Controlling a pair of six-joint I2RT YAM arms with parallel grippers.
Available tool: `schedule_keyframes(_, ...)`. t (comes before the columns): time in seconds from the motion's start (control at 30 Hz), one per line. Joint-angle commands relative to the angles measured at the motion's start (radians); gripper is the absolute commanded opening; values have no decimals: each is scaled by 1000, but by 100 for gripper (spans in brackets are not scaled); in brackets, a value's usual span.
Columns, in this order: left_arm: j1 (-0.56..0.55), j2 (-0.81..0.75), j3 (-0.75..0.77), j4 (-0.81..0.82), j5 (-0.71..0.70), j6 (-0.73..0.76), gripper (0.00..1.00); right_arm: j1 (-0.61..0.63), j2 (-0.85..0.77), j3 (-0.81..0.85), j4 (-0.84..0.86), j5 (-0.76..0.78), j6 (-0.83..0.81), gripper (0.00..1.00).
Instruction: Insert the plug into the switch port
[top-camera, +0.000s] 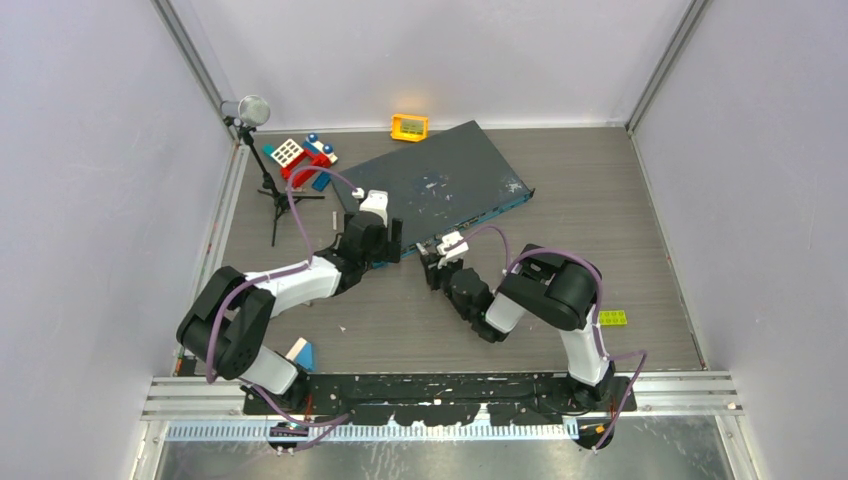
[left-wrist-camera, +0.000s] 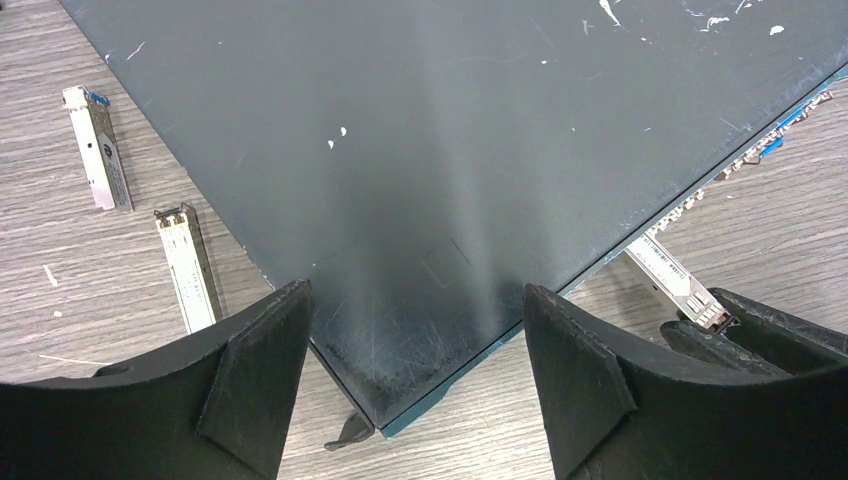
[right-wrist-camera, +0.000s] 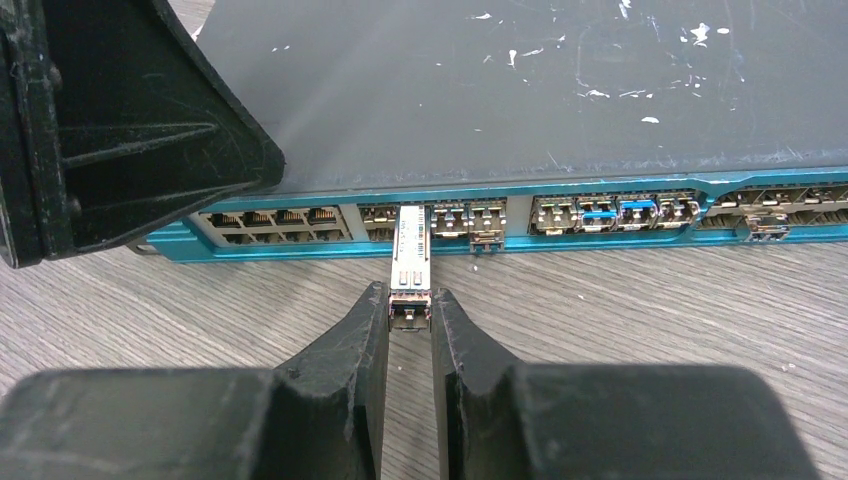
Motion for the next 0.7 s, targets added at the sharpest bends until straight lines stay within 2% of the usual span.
schedule_keyframes(0.0, 5, 4, 38, 27, -6, 16, 78, 5, 5, 38, 83, 22, 23, 0)
schedule_keyframes(0.67, 4, 12, 41, 27, -1, 15, 78, 1, 68, 86, 83, 49, 21, 0)
